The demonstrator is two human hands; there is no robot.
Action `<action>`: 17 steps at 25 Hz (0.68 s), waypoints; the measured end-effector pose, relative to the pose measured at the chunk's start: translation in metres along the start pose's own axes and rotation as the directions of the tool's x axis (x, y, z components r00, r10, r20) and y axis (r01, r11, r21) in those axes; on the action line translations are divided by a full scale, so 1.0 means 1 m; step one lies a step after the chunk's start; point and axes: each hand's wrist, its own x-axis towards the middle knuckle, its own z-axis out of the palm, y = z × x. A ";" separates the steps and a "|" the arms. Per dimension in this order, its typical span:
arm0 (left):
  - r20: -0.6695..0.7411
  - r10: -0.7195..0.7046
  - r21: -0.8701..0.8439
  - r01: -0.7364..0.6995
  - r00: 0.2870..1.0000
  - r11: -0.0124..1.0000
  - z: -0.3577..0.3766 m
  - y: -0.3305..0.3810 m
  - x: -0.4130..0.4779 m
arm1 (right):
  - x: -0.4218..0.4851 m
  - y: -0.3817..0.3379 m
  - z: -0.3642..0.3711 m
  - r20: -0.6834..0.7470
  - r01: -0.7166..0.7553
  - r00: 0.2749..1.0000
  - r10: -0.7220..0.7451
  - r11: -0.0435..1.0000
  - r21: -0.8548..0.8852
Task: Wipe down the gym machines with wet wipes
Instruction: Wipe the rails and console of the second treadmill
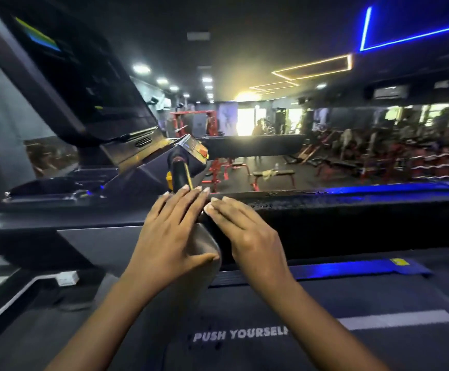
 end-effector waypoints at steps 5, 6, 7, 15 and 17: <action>-0.043 -0.004 -0.032 0.002 0.999 0.999 0.000 0.003 0.001 | -0.019 0.042 -0.032 -0.057 -0.144 0.989 0.136 0.975 -0.169; -0.041 -0.008 -0.034 0.007 0.999 0.999 0.000 0.003 0.001 | -0.025 0.054 -0.042 -0.073 -0.184 0.982 0.173 0.961 -0.205; -0.039 -0.010 -0.038 0.009 0.999 0.999 0.001 0.003 0.001 | -0.030 0.064 -0.052 -0.075 -0.222 0.975 0.210 0.945 -0.241; -0.035 -0.012 -0.036 0.011 0.999 0.999 0.005 0.003 0.001 | 0.042 0.024 -0.038 0.162 -0.231 0.959 0.231 0.973 -0.017; -0.050 -0.012 -0.039 0.010 0.999 0.999 0.006 0.003 0.001 | 0.060 0.003 -0.019 0.386 -0.170 0.910 0.153 0.985 0.008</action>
